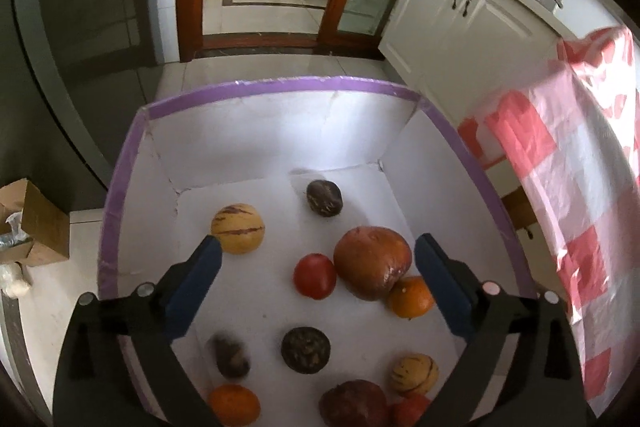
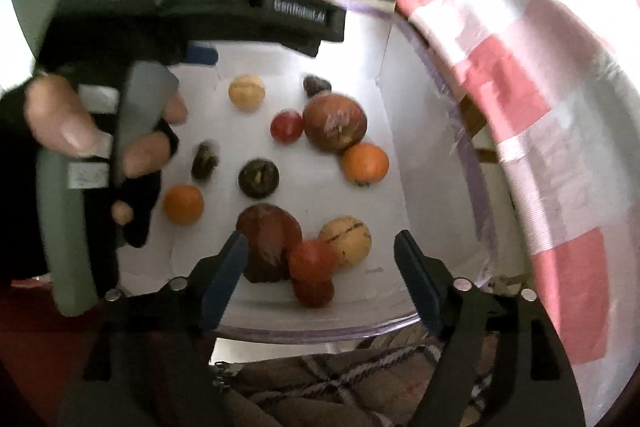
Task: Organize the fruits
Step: 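Open both tools above the box to drop the tomato and mangosteen, then move both open tools back over the tablecloth toward the last two fruits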
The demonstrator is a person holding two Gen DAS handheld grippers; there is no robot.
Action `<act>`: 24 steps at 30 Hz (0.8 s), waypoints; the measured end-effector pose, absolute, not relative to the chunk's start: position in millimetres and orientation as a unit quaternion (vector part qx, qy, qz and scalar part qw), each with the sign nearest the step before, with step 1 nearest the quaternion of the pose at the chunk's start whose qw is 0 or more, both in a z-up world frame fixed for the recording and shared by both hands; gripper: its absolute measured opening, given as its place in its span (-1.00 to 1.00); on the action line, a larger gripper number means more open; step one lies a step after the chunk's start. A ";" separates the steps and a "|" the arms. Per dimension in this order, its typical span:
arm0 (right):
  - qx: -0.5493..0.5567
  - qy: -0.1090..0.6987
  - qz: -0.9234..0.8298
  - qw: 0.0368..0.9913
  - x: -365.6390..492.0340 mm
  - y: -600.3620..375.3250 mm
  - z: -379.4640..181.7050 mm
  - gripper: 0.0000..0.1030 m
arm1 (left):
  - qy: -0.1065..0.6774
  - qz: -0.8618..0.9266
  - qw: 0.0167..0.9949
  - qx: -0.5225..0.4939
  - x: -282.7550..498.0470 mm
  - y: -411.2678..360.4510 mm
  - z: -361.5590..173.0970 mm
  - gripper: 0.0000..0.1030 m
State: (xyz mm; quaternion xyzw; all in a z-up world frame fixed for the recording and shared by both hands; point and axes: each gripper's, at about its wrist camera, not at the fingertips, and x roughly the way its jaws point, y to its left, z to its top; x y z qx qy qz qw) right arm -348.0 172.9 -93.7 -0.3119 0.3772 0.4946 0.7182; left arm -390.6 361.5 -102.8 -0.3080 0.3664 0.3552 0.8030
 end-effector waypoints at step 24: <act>-0.016 0.134 0.275 0.952 -183.2 -42.5 128.5 0.69 | 0.218 0.284 0.934 -0.007 -189.3 186.0 95.8 0.97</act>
